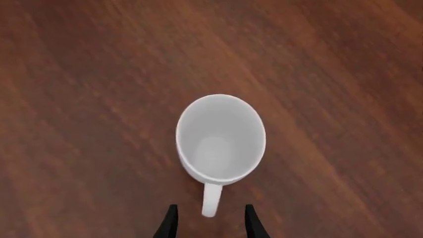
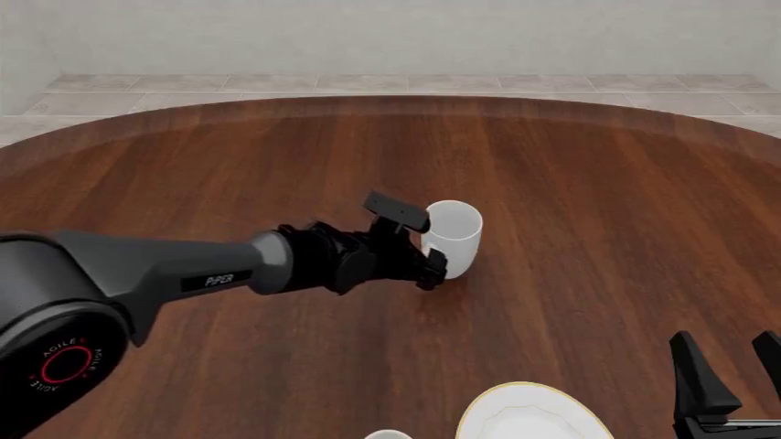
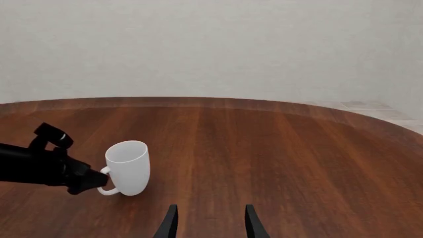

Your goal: Put the white mug on the plate.

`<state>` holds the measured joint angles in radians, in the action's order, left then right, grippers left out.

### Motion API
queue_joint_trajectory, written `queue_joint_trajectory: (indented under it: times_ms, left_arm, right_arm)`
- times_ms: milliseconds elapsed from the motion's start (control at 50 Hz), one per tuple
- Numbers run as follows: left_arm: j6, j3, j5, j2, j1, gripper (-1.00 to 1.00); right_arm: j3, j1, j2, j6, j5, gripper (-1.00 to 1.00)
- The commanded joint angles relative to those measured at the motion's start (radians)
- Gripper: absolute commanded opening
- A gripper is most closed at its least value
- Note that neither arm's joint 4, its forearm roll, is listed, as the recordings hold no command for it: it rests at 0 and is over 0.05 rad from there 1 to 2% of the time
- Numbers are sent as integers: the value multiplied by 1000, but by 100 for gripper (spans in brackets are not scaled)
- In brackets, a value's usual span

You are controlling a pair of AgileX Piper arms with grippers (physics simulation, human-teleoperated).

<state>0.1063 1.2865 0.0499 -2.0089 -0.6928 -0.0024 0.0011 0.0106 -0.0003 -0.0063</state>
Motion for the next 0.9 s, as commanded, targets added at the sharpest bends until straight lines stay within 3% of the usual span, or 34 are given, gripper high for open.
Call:
queue_joint_trajectory:
  times_ms: [20,680,900]
  left_arm:
    - [44,18,8,-12,-18,100]
    - [40,46,15,-61,-4,100]
    - [76,57,24,-75,-26,100]
  right_arm:
    - [1,0,2,-1,-3,100]
    - [1,0,2,-1,-3,100]
    - [1,0,2,-1,-3,100]
